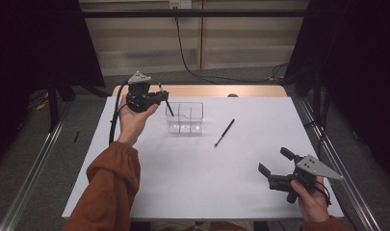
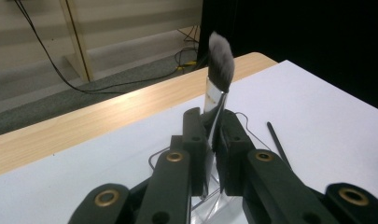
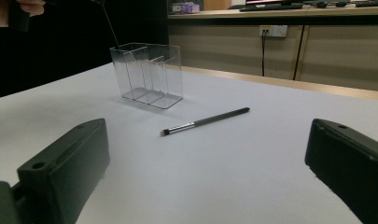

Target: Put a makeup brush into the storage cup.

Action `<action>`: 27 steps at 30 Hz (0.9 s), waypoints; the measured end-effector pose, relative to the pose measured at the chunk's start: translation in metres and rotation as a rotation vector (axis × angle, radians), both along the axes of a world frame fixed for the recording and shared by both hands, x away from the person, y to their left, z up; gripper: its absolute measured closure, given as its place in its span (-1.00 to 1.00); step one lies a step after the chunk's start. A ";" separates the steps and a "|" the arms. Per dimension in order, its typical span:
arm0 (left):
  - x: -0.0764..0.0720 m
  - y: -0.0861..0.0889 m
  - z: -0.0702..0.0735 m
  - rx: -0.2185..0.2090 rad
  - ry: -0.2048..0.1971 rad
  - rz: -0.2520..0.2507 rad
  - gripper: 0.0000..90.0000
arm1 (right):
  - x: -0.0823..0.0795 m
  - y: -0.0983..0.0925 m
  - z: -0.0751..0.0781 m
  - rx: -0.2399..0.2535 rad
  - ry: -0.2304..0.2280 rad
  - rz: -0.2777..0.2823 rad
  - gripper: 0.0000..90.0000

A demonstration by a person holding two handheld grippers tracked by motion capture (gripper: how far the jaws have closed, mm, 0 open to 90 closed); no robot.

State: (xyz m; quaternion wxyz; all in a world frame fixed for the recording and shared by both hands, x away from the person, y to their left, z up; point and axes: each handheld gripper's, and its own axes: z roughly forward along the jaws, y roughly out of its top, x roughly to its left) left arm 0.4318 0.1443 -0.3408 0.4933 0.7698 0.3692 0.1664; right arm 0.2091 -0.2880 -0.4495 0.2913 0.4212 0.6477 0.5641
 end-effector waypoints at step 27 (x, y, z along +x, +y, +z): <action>0.013 -0.015 -0.025 0.021 0.052 0.010 0.86 | 0.000 0.000 0.000 0.004 -0.007 0.004 -1.00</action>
